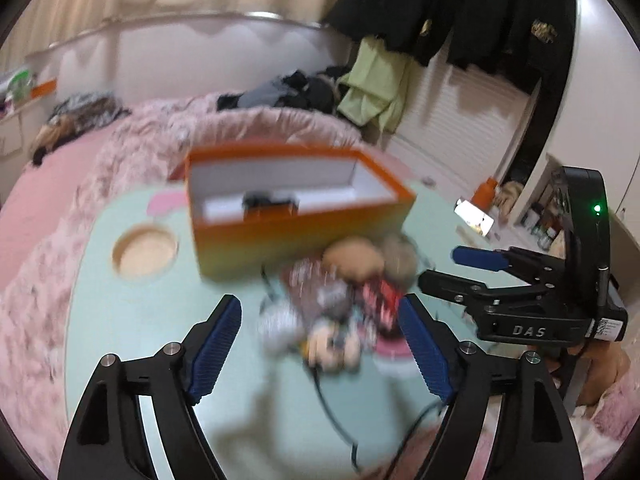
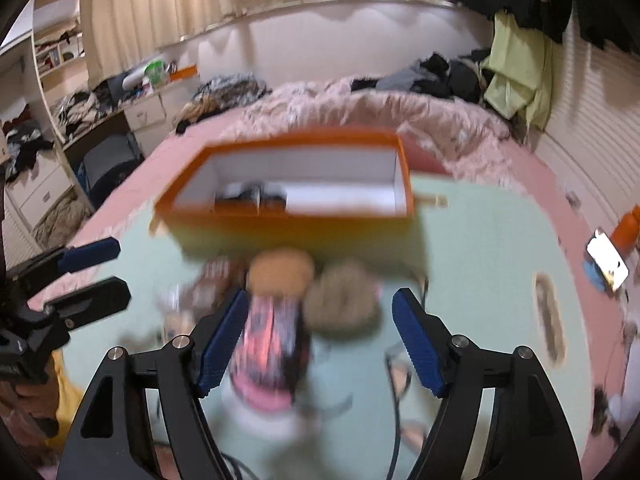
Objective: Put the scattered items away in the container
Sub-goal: 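Grasp white-haired doll figure on table with left tool and lift it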
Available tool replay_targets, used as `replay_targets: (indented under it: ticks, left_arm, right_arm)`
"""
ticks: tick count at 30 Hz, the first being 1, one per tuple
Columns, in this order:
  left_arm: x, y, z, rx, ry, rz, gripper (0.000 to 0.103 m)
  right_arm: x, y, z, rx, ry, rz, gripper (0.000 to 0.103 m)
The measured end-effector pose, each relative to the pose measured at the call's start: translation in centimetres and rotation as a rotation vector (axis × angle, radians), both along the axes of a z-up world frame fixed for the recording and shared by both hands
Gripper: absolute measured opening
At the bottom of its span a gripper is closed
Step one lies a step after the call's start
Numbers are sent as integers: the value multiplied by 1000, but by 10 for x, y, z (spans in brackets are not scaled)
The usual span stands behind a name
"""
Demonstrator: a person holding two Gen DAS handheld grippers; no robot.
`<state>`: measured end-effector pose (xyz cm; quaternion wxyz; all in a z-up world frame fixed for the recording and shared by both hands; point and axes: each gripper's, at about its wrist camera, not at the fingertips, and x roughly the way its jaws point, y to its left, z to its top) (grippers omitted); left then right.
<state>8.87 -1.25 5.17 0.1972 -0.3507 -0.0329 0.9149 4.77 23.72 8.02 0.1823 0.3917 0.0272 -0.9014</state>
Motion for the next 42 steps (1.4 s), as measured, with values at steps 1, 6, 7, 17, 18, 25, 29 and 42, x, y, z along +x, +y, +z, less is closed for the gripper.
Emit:
replay_targets:
  ticks: [1, 6, 7, 17, 18, 25, 29, 42]
  left_arm:
    - [5, 0, -6, -15, 0, 13, 80]
    - [10, 0, -33, -33, -47, 54, 80]
    - [8, 1, -37, -39, -63, 61, 80]
    - [11, 21, -52, -129, -39, 39, 96]
    - [13, 26, -54, -169, -27, 33, 98]
    - [14, 25, -49, -133, -16, -19, 98]
    - [11, 21, -37, -92, 24, -18, 76]
    - [-17, 34, -43, -34, -37, -54, 41]
  right_arm:
    - [6, 1, -7, 11, -18, -1, 75]
    - [19, 9, -28, 9, -79, -24, 75]
    - [20, 11, -31, 4, -90, -30, 75]
    - [15, 8, -48, 139, -119, -113, 102]
    - [15, 9, -50, 139, -121, -116, 103]
    - [15, 16, -52, 129, -101, -108, 103]
    - [17, 16, -54, 127, -99, -110, 103]
    - [17, 15, -53, 127, -99, -110, 103]
